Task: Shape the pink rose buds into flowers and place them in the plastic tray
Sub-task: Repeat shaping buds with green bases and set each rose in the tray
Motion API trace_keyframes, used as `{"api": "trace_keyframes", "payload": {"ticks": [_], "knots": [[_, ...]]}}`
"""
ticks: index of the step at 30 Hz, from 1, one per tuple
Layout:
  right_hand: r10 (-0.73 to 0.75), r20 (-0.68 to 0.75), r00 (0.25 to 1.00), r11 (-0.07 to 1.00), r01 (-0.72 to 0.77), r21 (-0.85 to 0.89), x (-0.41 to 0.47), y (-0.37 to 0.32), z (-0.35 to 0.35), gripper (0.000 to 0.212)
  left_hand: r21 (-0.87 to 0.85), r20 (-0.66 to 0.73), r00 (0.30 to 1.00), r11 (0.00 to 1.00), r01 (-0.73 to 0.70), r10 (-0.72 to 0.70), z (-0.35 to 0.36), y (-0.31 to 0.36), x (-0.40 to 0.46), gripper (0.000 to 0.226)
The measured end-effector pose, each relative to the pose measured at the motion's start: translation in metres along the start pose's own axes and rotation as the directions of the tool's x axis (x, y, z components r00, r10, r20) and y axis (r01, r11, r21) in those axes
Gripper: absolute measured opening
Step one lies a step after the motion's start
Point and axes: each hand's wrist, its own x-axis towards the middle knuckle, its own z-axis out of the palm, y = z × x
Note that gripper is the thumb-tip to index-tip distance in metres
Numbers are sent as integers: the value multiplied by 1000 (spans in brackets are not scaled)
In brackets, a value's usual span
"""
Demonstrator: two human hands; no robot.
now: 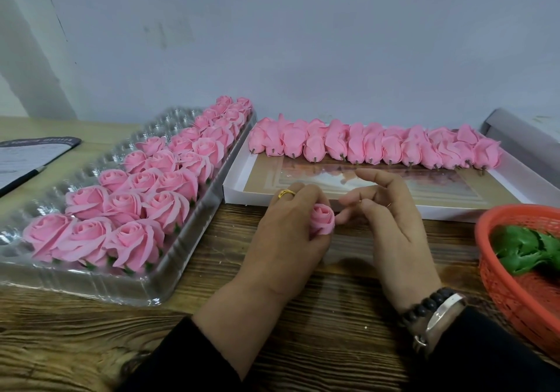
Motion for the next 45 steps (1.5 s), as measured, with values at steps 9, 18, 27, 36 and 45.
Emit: {"api": "trace_keyframes", "payload": {"ticks": [9, 18, 27, 36, 45], "knots": [[68, 119, 991, 985, -48, -165, -1, 3, 0, 24, -251, -145, 983, 965, 75, -114, -49, 13, 16, 20], [220, 326, 919, 924, -89, -371, -3, 4, 1, 20, 32, -286, 946, 985, 168, -152, -157, -42, 103, 30], [229, 313, 922, 914, -94, -394, -3, 6, 0, 23, 234, -273, 865, 844, 484, -420, -154, -134, 130, 24], [259, 326, 909, 906, -112, -408, -2, 6, -1, 29, 385, -239, 835, 741, 550, -496, -132, -168, 128, 25], [260, 342, 903, 899, -97, -426, -3, 3, -4, 27, 463, -196, 843, 710, 530, -502, -127, -179, 128, 9]]}}
